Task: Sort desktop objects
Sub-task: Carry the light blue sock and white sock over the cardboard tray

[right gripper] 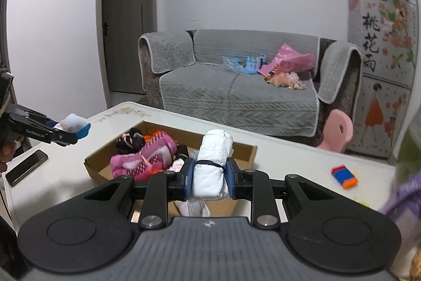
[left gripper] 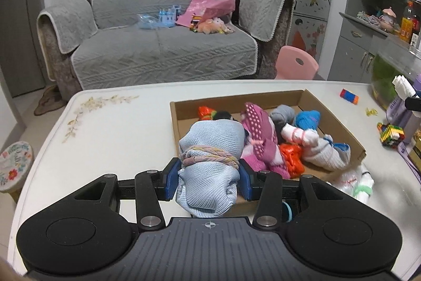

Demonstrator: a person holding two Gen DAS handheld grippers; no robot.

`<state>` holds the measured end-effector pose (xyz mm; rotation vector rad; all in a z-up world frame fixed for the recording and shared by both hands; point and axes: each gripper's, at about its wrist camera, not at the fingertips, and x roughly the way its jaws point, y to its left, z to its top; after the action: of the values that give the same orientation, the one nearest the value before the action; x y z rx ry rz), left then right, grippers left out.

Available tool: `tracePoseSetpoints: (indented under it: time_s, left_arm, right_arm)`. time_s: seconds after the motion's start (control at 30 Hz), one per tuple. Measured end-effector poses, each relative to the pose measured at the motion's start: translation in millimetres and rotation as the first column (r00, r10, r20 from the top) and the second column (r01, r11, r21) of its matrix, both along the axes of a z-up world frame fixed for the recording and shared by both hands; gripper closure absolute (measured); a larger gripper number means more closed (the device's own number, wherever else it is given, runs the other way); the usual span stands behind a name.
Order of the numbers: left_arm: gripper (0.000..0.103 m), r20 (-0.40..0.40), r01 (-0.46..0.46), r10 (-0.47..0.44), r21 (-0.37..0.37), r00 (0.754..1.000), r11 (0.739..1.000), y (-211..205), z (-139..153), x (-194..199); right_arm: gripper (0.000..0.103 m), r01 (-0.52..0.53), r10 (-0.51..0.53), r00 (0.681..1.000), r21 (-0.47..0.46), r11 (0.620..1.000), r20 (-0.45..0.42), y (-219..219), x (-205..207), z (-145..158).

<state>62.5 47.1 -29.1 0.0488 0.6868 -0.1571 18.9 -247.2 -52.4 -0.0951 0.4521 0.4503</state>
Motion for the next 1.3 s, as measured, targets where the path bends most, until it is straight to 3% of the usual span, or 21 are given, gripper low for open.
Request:
tracePoseSetpoints:
  time_s: [0.73,1.03,1.2,1.3]
  left_arm:
    - [0.051,0.007,-0.031,0.031,0.01,1.0,0.999,11.7,5.7,60.5]
    - [0.051,-0.005,-0.018,0.018,0.037,1.0,0.999,4.6,2.5,95.7]
    - [0.051,-0.003,0.01,-0.01,0.091,1.0,0.996,-9.7,-5.3,115.5]
    - [0.051,-0.009,0.019,-0.019,0.073,1.0,0.997,-11.4,-12.1,124.6]
  right_arm:
    - [0.08,-0.057,0.056,0.997,-0.019,0.998,-0.051,27.1,54.4,3.3]
    - [0.08,-0.066,0.063,0.994,-0.027,0.997,-0.089,37.3,80.6,-3.4]
    - [0.08,-0.072,0.067,0.992,-0.04,0.997,-0.106,44.0,97.6,-10.0]
    - [0.08,-0.073,0.067,0.991,-0.045,0.996,-0.12,47.6,108.3,-16.6]
